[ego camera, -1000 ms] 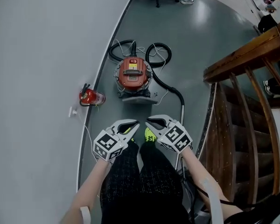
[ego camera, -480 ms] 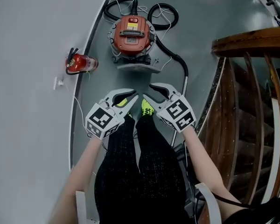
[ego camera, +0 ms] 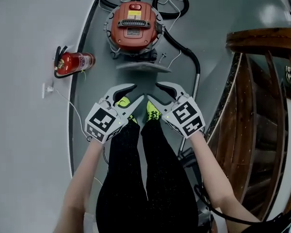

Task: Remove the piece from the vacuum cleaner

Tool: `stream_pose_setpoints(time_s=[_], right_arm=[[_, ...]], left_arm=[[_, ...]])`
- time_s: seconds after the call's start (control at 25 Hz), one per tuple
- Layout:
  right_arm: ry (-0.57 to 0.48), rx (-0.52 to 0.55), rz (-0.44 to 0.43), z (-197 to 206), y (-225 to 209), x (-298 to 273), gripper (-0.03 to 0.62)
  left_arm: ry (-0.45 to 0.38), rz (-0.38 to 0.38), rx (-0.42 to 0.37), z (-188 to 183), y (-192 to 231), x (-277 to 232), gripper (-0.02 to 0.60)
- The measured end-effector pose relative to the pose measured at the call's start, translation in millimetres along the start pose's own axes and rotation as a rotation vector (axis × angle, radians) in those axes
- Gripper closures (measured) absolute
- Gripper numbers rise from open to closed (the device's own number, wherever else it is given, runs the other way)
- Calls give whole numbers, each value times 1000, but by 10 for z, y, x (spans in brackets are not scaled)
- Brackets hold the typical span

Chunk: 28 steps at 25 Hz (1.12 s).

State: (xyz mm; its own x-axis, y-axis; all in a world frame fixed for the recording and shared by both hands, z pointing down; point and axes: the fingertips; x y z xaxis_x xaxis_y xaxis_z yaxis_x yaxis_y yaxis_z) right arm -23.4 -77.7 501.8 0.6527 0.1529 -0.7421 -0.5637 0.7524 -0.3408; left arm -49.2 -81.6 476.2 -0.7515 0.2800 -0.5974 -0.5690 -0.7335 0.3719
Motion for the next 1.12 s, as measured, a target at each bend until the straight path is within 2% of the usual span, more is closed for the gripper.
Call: stream_pose_setpoints(time_s=[0.52, 0.8, 1.12], right_arm=[[43, -20, 28, 370, -467, -797, 407], [68, 7, 58, 439, -730, -999, 404], [103, 69, 118, 466, -1006, -1187, 368]], left_arm=[[85, 44, -33, 535, 501, -692, 439], [97, 28, -36, 642, 786, -879, 428], [115, -28, -53, 708, 1124, -1122, 395]])
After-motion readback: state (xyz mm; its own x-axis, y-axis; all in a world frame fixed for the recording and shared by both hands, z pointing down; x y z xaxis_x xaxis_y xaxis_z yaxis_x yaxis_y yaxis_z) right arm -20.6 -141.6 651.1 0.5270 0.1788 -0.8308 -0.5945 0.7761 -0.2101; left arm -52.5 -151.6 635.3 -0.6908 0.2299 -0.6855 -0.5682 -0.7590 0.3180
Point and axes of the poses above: the fingertips, and each gripper's own axes: x backward along the fingers, y to its left, z out of its underside, and after that the axes turned 7 degrees about y, right-handed
